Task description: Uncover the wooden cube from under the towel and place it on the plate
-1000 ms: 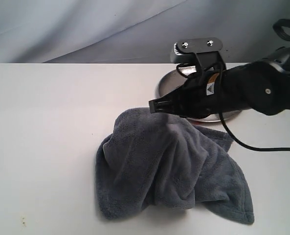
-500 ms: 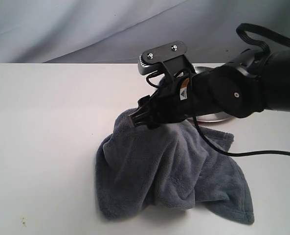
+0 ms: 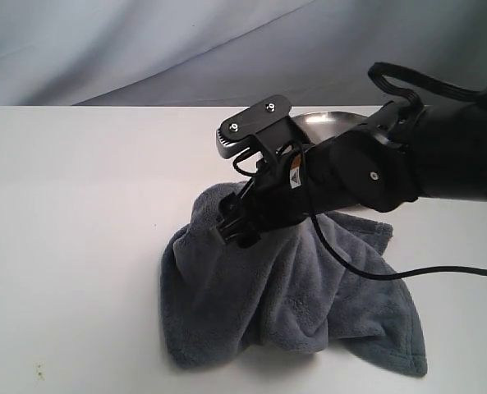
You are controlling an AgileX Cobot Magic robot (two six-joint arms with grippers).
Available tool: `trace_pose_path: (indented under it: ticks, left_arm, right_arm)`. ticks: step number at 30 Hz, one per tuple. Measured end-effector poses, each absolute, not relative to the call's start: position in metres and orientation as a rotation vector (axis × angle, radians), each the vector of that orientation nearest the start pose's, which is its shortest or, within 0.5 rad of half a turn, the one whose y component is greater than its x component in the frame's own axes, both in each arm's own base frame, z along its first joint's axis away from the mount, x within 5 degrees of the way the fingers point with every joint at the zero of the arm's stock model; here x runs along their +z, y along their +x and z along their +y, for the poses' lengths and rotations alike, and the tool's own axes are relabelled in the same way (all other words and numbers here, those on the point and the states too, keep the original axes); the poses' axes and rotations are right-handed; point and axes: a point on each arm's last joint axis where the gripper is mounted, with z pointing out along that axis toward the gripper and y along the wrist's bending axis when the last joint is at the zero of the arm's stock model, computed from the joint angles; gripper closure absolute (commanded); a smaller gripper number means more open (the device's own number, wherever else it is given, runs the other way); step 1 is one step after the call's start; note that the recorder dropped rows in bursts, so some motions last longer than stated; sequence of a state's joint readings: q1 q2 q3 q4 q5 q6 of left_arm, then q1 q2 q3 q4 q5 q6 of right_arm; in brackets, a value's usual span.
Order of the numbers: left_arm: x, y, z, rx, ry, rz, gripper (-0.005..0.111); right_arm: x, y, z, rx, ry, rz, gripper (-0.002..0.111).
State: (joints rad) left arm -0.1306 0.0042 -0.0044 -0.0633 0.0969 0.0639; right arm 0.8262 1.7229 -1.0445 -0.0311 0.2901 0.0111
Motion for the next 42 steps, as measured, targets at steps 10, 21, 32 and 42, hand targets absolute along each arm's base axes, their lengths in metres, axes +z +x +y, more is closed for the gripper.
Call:
trace_pose_path:
  ticks: [10, 21, 32, 42]
  left_arm:
    - [0.206, 0.056, -0.008, -0.106, 0.109, 1.577, 0.107]
    - [0.206, 0.056, -0.008, -0.106, 0.109, 1.577, 0.107]
    - [0.206, 0.056, -0.008, -0.106, 0.109, 1.577, 0.107]
    - [0.206, 0.056, -0.008, -0.106, 0.109, 1.577, 0.107]
  right_arm:
    - [0.199, 0.241, 0.260, 0.306, -1.046, 2.327, 0.074]
    - [0.208, 0.238, 0.259, 0.359, -0.982, 2.345, 0.108]
    - [0.280, 0.235, 0.255, 0.528, -0.811, 1.996, 0.108]
    - [0.301, 0.241, 0.261, 0.515, -0.819, 1.707, 0.108]
